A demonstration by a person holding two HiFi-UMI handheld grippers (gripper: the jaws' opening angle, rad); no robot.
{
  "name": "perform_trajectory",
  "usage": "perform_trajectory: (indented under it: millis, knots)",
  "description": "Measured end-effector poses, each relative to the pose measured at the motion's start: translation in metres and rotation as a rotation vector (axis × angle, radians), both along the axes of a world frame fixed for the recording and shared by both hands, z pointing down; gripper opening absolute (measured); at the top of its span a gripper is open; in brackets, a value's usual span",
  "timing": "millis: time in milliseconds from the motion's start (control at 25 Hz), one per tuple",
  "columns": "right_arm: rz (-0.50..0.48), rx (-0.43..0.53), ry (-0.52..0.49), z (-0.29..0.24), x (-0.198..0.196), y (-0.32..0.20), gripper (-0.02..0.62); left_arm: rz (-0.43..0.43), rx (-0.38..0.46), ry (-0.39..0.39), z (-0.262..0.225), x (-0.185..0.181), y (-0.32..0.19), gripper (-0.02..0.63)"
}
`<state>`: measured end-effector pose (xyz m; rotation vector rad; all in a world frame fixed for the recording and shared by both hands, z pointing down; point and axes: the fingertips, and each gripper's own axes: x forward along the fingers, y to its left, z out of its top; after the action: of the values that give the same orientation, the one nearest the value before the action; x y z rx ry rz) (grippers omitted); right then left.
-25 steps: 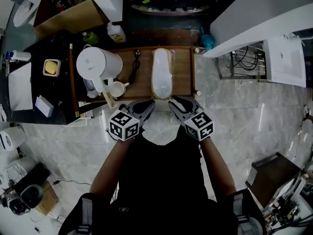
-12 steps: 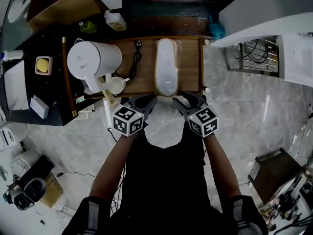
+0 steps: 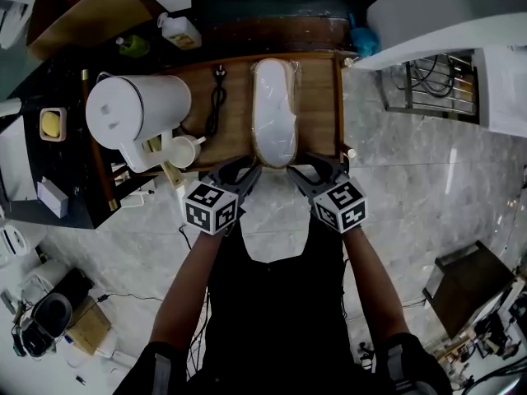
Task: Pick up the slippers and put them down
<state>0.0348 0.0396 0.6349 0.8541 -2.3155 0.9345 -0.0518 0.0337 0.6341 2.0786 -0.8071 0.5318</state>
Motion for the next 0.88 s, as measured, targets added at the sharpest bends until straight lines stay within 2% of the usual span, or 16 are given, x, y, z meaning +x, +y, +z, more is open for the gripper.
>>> perform_trajectory:
  millis: [80, 320, 480, 560, 640, 880]
  knots:
    - [0.013, -0.010, -0.006, 0.007, 0.001, -0.003, 0.185, -0.003, -0.006, 0.009, 0.005, 0.001, -0.003, 0.150]
    - [0.049, -0.043, -0.035, 0.022, -0.001, -0.018, 0.196, -0.022, -0.023, 0.047, 0.016, -0.003, -0.017, 0.193]
    - [0.087, -0.098, -0.062, 0.031, 0.001, -0.025, 0.196, -0.010, -0.091, 0.087, 0.030, 0.003, -0.019, 0.193]
    - [0.109, -0.140, -0.072, 0.036, 0.002, -0.026, 0.217, -0.024, -0.126, 0.112, 0.034, 0.004, -0.018, 0.198]
    - [0.113, -0.164, -0.078, 0.040, 0.002, -0.026, 0.237, -0.036, -0.149, 0.125, 0.038, 0.005, -0.018, 0.236]
    - [0.097, -0.172, -0.078, 0.041, -0.004, -0.029, 0.241, -0.059, -0.165, 0.085, 0.050, 0.001, -0.021, 0.245]
